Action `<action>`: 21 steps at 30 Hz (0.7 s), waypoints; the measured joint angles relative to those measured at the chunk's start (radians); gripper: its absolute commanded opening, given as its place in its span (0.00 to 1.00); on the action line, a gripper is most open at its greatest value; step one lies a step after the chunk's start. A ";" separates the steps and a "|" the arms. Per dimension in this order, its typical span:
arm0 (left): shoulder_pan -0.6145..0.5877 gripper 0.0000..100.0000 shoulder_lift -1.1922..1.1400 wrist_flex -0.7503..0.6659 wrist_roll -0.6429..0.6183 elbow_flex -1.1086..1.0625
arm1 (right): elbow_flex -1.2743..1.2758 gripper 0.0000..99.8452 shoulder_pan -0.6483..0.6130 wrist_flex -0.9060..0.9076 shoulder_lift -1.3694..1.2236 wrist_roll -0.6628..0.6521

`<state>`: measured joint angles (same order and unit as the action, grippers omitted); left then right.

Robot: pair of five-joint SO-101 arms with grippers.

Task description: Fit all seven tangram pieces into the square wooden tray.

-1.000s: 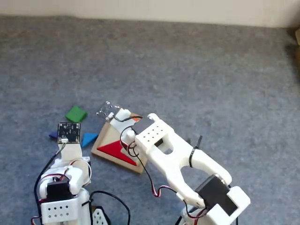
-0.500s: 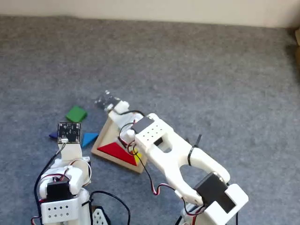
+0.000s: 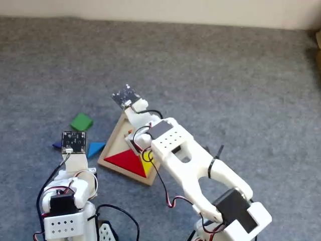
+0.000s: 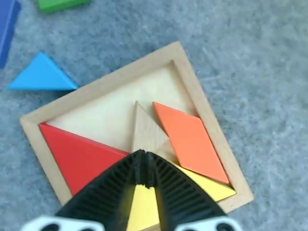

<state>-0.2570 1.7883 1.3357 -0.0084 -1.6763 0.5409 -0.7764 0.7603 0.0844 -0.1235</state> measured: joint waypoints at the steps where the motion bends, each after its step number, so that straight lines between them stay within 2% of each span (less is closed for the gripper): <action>1: 0.000 0.01 0.000 0.000 0.000 0.000 | 0.000 0.03 0.000 0.000 0.003 0.003; 7: 0.000 0.01 0.000 0.000 0.000 0.000 | 0.000 0.17 -0.002 0.000 0.003 0.003; 14: 0.000 0.01 0.000 0.000 0.000 0.000 | 0.000 0.18 -0.038 0.000 -0.002 0.003; 21: 0.000 0.01 0.000 0.000 0.000 0.000 | 0.000 0.18 -0.078 -0.058 -0.126 0.003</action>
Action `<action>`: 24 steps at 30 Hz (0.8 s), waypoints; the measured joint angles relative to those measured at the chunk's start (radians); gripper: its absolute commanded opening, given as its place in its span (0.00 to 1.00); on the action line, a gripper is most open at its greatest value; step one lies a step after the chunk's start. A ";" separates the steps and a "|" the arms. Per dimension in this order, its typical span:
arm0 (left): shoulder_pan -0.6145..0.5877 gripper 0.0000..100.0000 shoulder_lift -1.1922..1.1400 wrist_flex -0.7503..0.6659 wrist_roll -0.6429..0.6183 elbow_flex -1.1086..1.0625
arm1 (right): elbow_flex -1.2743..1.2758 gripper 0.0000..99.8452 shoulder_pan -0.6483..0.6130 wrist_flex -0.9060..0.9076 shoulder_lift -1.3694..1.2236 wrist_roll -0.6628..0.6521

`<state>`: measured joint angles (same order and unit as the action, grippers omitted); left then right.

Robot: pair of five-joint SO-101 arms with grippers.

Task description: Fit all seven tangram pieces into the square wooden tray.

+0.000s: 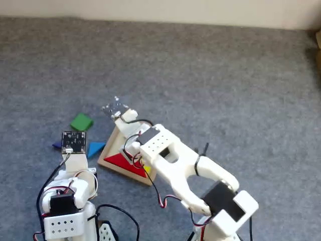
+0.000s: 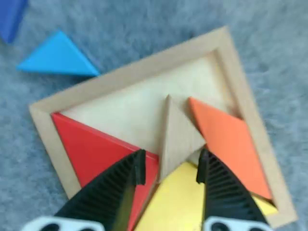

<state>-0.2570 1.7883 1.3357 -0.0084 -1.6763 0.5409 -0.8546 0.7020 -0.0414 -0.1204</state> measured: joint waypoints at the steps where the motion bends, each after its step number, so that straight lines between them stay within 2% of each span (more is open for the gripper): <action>1: 0.000 0.01 0.000 0.000 0.000 0.000 | 0.000 0.18 0.000 -0.003 -0.011 -0.008; 6: 0.000 0.01 0.000 0.000 0.000 0.000 | -0.015 0.18 -0.003 -0.009 -0.018 -0.061; 19: 0.000 0.01 0.000 0.000 0.000 0.000 | -0.029 0.18 -0.003 -0.011 -0.026 -0.071; 24: 0.000 0.01 0.000 0.000 0.000 0.000 | -0.029 0.11 -0.003 -0.011 -0.026 -0.071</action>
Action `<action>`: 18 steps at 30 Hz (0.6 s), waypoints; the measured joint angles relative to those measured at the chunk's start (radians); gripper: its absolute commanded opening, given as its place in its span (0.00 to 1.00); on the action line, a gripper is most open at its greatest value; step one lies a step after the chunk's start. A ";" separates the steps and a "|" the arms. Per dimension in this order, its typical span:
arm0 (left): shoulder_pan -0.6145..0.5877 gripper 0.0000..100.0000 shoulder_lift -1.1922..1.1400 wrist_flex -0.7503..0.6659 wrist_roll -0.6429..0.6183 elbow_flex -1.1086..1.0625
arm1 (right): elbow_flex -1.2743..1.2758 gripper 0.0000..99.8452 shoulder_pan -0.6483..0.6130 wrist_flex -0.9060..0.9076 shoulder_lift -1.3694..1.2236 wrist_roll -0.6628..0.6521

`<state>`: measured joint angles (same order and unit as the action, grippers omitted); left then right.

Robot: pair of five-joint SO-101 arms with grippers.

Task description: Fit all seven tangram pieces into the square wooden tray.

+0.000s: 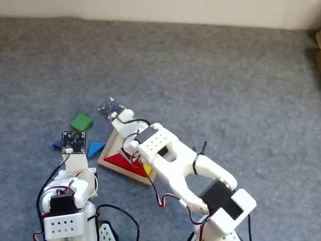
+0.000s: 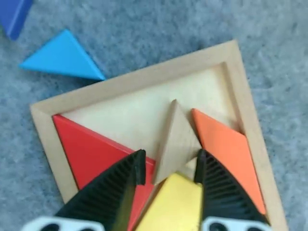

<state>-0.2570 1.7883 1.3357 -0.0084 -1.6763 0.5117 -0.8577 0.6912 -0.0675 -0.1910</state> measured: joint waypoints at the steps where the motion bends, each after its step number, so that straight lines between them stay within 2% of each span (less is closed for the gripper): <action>1: 0.000 0.01 0.000 0.000 0.000 0.000 | 0.000 0.11 0.000 0.000 0.000 -0.002; 13: 0.000 0.01 0.000 0.000 0.000 0.000 | 0.000 0.11 0.020 0.000 0.000 -0.002; 18: 0.000 0.01 0.000 0.000 0.000 0.000 | 0.000 0.08 0.020 0.000 0.000 -0.003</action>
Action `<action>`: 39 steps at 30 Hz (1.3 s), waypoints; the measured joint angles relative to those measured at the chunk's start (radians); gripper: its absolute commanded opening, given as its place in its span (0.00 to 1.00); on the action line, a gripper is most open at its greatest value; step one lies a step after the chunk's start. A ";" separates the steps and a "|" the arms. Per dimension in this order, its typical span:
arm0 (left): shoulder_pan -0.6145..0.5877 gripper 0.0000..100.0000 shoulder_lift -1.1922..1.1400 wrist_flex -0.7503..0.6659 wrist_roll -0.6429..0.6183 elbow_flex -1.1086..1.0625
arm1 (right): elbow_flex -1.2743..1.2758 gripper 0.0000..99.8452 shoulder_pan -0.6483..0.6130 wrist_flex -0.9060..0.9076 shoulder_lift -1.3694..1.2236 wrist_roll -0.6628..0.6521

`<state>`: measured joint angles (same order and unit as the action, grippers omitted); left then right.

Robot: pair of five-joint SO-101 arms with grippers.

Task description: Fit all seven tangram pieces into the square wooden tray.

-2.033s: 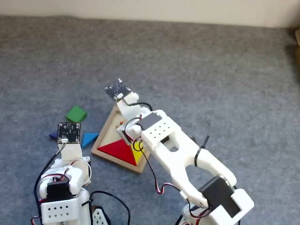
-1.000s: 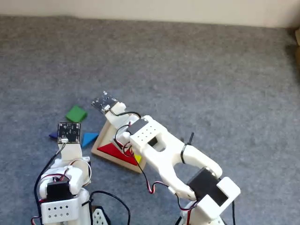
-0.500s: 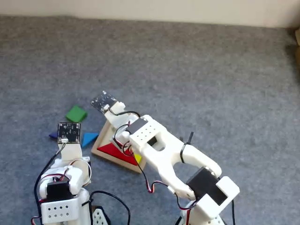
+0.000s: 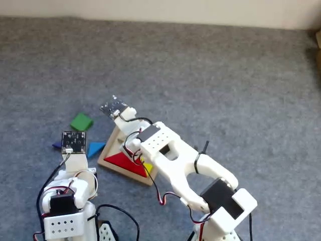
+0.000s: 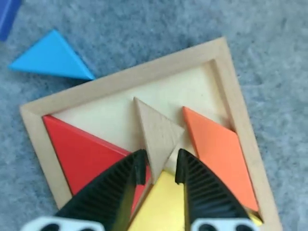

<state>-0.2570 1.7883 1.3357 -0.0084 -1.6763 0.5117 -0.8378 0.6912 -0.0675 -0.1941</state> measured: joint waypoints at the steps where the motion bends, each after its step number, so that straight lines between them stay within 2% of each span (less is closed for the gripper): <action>1: 0.000 0.01 0.000 0.000 0.000 0.000 | 0.000 0.05 0.000 0.000 0.000 0.000; 3: 0.000 0.01 0.000 0.000 0.000 0.000 | 0.000 0.01 0.000 0.000 0.000 0.000; 9: 0.000 0.01 0.000 0.000 0.000 0.000 | 0.000 0.01 0.011 0.000 0.000 0.000; 20: 0.000 0.01 0.000 0.000 0.000 0.000 | -0.018 0.01 0.103 0.002 -0.002 0.184; 26: 0.000 0.01 0.000 0.000 0.000 0.000 | -0.124 0.01 0.103 0.104 -0.002 0.213; 28: 0.000 0.01 0.000 0.000 0.000 0.000 | -0.140 0.03 0.103 0.120 -0.002 0.216; 33: 0.000 0.01 0.000 0.000 0.000 0.000 | -0.150 0.15 0.103 0.173 -0.002 0.216; 39: 0.000 0.01 0.000 0.000 0.000 0.000 | -0.166 0.16 0.103 0.273 0.115 0.196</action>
<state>-0.2570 1.7883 1.3357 -0.0084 -1.6763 0.3460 -0.7350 0.9643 0.0476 0.0023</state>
